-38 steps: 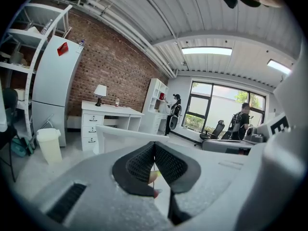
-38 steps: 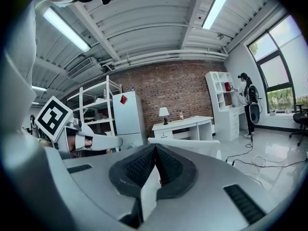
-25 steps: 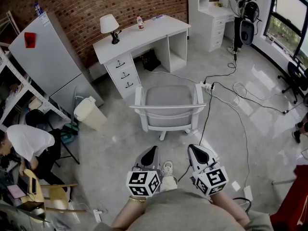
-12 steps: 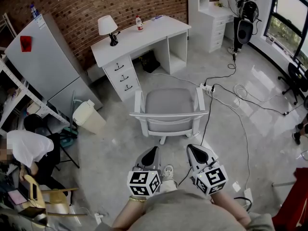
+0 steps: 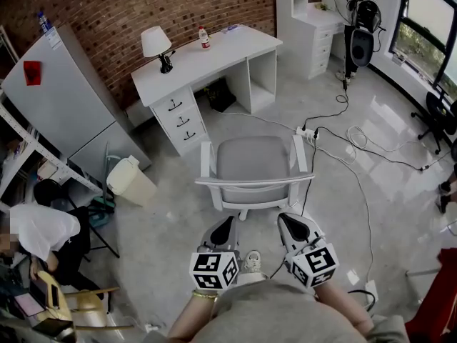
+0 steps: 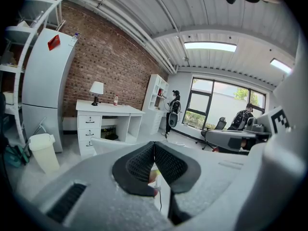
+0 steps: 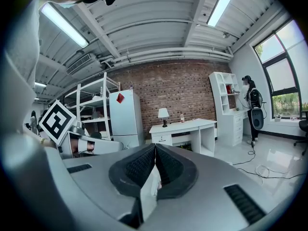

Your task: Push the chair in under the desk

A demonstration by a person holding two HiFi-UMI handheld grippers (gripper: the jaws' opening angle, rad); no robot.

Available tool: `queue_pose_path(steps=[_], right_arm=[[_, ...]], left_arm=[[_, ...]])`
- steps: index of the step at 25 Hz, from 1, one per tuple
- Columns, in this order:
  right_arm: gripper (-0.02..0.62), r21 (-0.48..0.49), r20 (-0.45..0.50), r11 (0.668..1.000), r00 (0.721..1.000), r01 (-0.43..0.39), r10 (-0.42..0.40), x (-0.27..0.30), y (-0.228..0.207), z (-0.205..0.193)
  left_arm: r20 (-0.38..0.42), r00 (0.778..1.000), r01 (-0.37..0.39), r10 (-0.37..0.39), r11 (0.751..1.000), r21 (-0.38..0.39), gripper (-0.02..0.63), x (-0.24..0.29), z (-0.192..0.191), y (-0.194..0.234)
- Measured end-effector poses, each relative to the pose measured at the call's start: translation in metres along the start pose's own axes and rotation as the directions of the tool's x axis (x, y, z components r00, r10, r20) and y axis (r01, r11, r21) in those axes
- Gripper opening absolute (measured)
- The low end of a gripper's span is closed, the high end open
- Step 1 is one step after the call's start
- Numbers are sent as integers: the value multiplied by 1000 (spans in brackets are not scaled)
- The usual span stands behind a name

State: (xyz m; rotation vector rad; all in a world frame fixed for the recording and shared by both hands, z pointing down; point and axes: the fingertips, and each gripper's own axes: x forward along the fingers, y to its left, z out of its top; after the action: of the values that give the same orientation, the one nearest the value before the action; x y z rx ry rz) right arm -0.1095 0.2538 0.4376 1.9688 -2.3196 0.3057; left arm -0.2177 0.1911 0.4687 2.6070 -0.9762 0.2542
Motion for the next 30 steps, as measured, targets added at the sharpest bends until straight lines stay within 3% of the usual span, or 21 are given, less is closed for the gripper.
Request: queue_pose_path(steps=[16, 30], right_arm=[[9, -16, -42, 999, 998, 36, -37, 60, -11, 2], [9, -79, -135, 995, 988, 64, -74, 99, -37, -12]], left_arm=[[-53, 998, 47, -44, 998, 39, 11, 44, 9, 43], [-125, 986, 121, -109, 988, 93, 12, 86, 9, 56]])
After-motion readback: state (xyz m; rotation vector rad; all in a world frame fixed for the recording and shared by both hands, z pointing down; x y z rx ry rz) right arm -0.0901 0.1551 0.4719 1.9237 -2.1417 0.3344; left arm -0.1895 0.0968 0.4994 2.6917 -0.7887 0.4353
